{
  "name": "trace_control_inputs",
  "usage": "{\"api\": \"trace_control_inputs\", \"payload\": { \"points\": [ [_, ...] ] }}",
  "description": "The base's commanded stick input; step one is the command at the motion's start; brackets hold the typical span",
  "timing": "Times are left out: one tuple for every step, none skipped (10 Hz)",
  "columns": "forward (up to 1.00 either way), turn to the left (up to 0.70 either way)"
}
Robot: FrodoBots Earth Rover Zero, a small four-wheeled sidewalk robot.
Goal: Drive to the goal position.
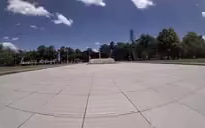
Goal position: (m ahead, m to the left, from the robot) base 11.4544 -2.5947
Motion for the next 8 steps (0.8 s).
{"api": "trace_control_inputs", "payload": {
  "points": [
    [0.5, 0.0],
    [0.5, 0.0],
    [0.5, 0.0],
    [0.5, 0.0],
    [0.5, 0.0],
    [0.5, 0.0],
    [0.5, 0.0],
    [0.5, 0.0]
  ]
}}
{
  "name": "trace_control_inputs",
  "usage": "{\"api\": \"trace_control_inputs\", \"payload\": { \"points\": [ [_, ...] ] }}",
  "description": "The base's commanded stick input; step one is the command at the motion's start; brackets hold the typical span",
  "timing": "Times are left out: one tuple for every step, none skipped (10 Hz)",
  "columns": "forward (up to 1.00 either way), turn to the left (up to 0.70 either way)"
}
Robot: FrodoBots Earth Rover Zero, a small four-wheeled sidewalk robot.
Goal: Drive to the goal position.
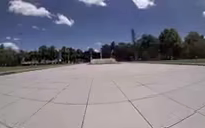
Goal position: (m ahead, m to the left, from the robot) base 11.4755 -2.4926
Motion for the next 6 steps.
{"api": "trace_control_inputs", "payload": {
  "points": [
    [0.5, 0.0],
    [0.5, 0.0],
    [0.5, 0.0],
    [0.5, 0.0],
    [0.5, 0.0],
    [0.5, 0.0]
  ]
}}
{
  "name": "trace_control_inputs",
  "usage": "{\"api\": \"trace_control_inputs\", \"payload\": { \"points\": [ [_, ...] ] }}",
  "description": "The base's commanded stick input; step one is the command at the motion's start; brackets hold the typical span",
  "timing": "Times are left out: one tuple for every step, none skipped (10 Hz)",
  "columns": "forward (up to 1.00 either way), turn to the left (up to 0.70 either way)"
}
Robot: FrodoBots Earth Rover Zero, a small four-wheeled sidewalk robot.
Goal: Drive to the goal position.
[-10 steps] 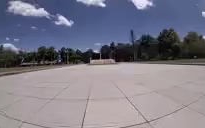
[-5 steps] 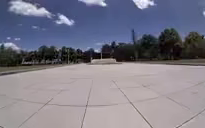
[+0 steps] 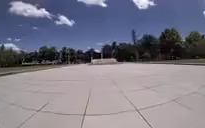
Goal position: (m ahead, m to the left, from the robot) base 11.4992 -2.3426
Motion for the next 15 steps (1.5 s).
{"api": "trace_control_inputs", "payload": {
  "points": [
    [0.5, 0.0],
    [0.5, 0.0],
    [0.5, 0.0],
    [0.5, 0.0],
    [0.5, 0.0],
    [0.5, 0.0],
    [0.5, 0.0],
    [0.5, 0.0],
    [0.5, 0.0],
    [0.5, 0.0],
    [0.5, 0.0],
    [0.5, 0.0],
    [0.5, 0.0],
    [0.5, 0.0],
    [0.5, 0.0]
  ]
}}
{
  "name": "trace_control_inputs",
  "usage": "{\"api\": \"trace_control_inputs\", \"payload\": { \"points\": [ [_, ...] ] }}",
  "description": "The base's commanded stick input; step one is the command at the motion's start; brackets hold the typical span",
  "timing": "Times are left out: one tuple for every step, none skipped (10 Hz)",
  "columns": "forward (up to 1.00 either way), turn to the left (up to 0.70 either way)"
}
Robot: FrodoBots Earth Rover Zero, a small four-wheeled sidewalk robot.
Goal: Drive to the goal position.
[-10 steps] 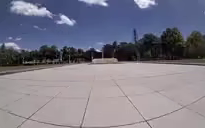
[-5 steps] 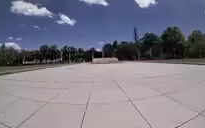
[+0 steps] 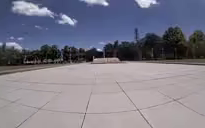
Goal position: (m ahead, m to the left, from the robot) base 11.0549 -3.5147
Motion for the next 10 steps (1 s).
{"api": "trace_control_inputs", "payload": {
  "points": [
    [0.5, 0.0],
    [0.5, 0.0],
    [0.5, 0.0],
    [0.5, 0.0],
    [0.5, 0.0],
    [0.5, 0.0],
    [0.5, 0.0],
    [0.5, 0.0],
    [0.5, 0.0],
    [0.5, 0.0]
  ]
}}
